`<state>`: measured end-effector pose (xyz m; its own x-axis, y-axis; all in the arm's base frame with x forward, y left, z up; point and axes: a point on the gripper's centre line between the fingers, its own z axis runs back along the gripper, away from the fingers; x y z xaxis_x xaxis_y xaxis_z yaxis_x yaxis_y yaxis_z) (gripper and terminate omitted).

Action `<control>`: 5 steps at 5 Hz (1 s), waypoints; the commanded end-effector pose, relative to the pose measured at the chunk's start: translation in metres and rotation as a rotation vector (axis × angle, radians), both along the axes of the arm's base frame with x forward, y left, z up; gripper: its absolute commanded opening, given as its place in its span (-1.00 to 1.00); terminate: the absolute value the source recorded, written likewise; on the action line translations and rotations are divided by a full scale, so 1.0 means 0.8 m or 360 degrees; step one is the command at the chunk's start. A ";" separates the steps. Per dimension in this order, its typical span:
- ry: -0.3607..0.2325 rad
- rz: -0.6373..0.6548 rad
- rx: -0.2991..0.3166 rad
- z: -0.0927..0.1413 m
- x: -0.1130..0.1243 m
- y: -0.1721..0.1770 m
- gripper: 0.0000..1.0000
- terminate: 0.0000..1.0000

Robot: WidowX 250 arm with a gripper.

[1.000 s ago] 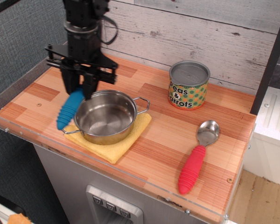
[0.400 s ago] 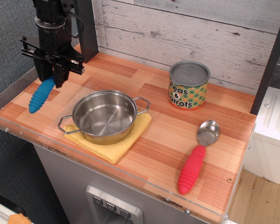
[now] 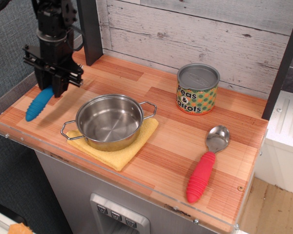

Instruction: Move blue fook to the lower left corner of table.

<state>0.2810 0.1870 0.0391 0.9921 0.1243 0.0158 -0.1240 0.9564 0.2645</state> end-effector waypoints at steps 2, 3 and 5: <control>-0.0017 -0.0104 -0.0035 -0.005 0.004 0.014 -1.00 -1.00; -0.0002 -0.0087 -0.0072 -0.009 0.000 0.020 1.00 -1.00; 0.0010 -0.0065 -0.0094 -0.015 -0.004 0.021 1.00 -1.00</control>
<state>0.2793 0.1974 0.0153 0.9967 0.0751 -0.0317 -0.0677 0.9793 0.1907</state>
